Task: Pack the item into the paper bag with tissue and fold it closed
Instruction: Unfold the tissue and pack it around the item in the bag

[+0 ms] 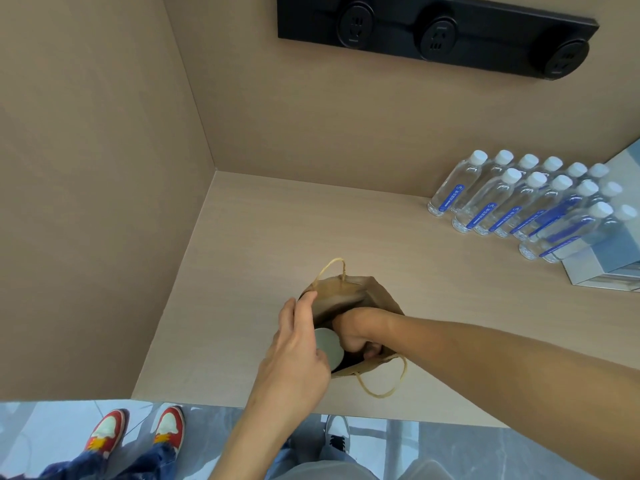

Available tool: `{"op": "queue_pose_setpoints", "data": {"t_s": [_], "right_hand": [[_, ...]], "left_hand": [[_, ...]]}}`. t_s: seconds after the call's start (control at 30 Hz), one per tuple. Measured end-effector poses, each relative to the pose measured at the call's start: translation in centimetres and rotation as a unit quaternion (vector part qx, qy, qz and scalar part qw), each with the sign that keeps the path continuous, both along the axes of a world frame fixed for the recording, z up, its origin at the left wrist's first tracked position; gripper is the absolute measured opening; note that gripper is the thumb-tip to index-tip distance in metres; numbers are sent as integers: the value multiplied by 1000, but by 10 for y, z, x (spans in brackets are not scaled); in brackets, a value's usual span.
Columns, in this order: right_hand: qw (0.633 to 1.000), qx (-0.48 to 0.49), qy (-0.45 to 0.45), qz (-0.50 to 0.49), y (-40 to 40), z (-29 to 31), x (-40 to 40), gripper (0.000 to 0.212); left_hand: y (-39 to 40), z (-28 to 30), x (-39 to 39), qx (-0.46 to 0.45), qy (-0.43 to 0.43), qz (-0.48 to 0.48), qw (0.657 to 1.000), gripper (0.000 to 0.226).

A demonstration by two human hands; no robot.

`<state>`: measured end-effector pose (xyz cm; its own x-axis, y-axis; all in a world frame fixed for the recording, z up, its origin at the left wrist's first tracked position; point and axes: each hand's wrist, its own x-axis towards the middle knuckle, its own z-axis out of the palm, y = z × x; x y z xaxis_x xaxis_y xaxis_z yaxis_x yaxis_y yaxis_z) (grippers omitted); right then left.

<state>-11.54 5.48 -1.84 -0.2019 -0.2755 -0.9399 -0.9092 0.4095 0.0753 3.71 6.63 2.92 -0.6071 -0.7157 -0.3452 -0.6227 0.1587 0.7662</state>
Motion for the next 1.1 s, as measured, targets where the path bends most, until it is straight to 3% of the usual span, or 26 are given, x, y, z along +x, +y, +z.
{"op": "queue_pose_setpoints", "data": {"t_s": [0.13,0.2,0.3,0.63,0.8,0.93,1.1], "right_hand": [[997,-6,-30,72,1,18,13,12],[994,-48,-63,75,0,24,18,17],[990,-78,-118,5,0,26,22,30],[988,-17,-147,-41,2,25,27,40],[996,34,-58,51,-1,20,22,20],[981,116,46,152,-6,25,16,34],[955,187,74,218,-29,59,3,38]], "left_hand": [[1,-2,-1,-1,-1,-3,1000,79],[0,-2,-2,1,1,-2,1000,78],[0,-2,-3,7,9,1,1000,79],[0,-4,-2,3,19,-1,1000,79],[-1,-6,-2,-8,19,6,1000,78],[-1,-7,-3,-11,16,-2,1000,77],[-8,-6,-2,8,17,6,1000,78]]}}
